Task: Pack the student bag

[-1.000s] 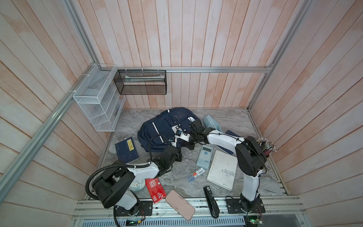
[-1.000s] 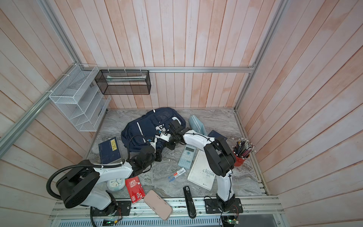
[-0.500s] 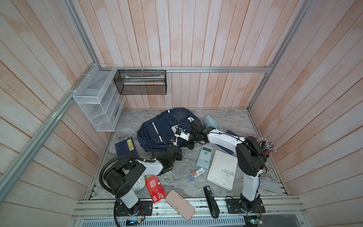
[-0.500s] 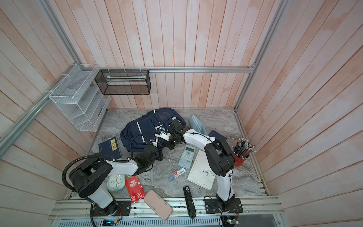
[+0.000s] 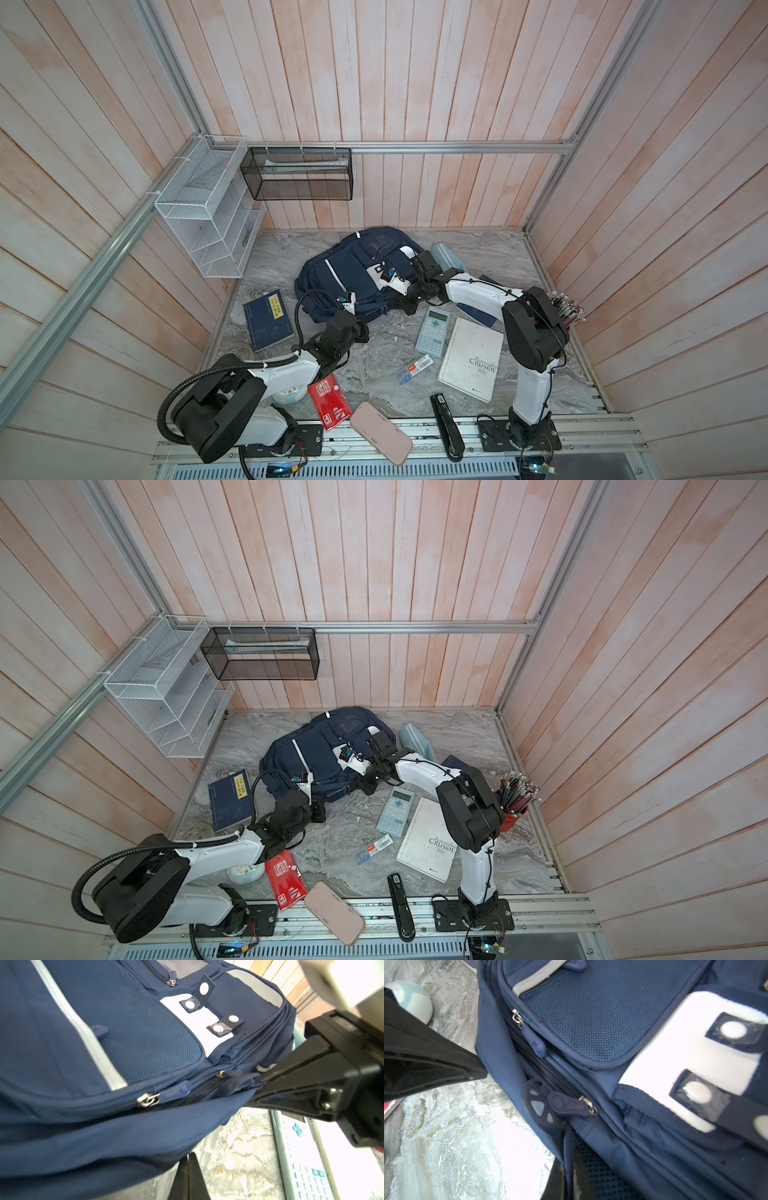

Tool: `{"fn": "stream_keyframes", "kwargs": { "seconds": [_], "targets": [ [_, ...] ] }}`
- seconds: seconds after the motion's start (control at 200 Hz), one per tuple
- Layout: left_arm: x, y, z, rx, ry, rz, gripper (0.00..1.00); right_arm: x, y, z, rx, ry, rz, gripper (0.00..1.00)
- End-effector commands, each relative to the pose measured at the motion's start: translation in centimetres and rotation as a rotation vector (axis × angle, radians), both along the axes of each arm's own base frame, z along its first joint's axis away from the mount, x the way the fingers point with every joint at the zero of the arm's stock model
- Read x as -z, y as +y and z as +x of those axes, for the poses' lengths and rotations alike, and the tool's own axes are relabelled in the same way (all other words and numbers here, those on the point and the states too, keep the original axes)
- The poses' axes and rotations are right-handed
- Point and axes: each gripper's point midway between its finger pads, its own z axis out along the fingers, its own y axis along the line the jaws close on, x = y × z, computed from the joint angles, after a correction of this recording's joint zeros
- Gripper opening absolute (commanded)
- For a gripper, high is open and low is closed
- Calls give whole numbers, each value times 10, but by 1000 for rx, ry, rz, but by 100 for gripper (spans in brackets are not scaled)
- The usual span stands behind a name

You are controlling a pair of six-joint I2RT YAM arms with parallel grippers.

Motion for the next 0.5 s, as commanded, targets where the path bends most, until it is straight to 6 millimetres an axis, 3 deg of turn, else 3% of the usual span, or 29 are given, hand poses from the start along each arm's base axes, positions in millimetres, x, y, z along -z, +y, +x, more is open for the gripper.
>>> {"fn": "stream_keyframes", "kwargs": {
  "seconds": [0.0, 0.04, 0.125, 0.17, 0.34, 0.495],
  "targets": [
    [3, -13, -13, 40, -3, 37, 0, -38, 17, -2, 1, 16, 104, 0],
    [1, -25, -16, 70, -23, 52, 0, -39, 21, -1, 14, 18, 98, 0],
    [-2, -38, -17, 84, -58, 39, 23, -43, 28, 1, 27, 34, 103, 0],
    [-1, -37, -14, 62, -67, 32, 30, -44, 30, 2, 39, 58, 110, 0],
    [-1, -26, 2, -23, -150, 85, 40, -47, 36, -4, 46, 119, 140, 0],
    [-13, -31, 21, -23, -195, 109, 41, -45, 36, -16, 13, 134, 137, 0]
  ]
}}
